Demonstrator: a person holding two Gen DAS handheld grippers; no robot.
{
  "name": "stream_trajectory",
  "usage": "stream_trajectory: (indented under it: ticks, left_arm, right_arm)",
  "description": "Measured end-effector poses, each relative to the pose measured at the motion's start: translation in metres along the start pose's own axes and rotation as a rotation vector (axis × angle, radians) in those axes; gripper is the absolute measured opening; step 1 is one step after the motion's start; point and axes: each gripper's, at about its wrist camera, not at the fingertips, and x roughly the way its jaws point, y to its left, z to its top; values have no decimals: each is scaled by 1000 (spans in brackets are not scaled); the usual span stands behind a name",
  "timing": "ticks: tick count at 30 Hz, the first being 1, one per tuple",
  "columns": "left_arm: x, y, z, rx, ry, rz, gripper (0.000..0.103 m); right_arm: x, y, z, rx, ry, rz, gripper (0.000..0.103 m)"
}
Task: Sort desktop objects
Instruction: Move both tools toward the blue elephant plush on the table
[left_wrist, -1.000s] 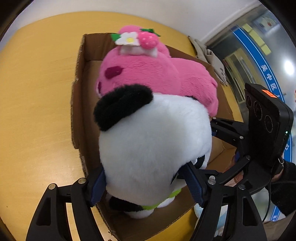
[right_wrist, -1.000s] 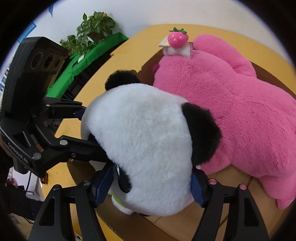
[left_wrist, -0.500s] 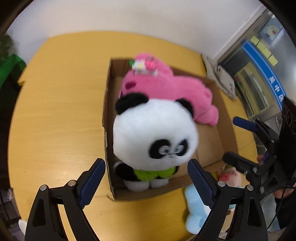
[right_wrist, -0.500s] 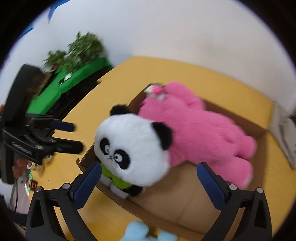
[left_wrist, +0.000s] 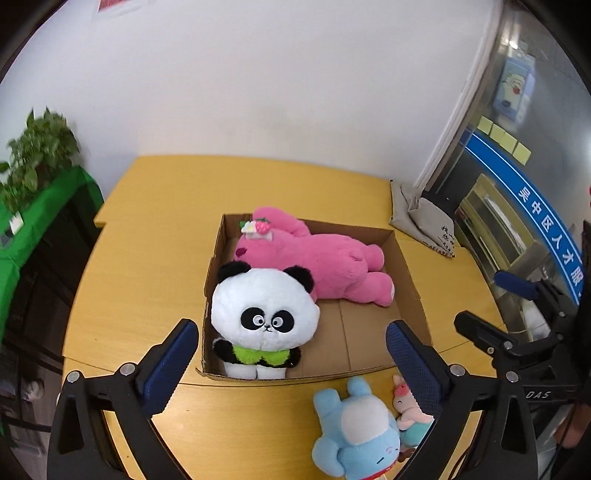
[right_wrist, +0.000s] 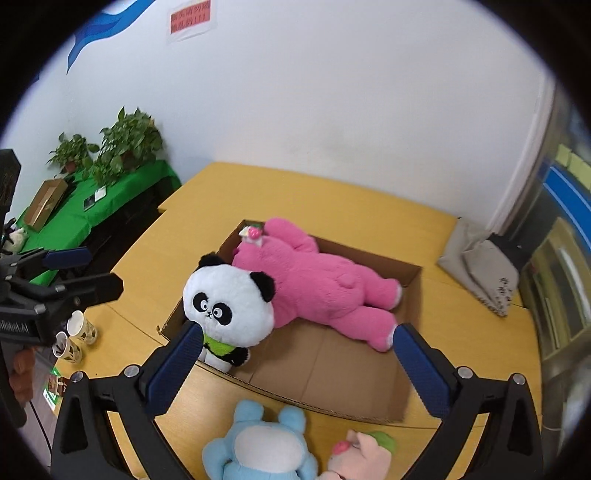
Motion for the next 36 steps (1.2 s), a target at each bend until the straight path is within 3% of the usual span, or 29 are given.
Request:
stream_trajectory:
  ticks: [13,36]
  left_arm:
    - [-38,-37,-20,5,-17,3,103]
    - [-36,-64,-34,30,18,1,103]
  right_arm:
    - [-49,-4,-23,-1,-32,-34,103]
    - [-53,-22,-46,39,-17,-25,103]
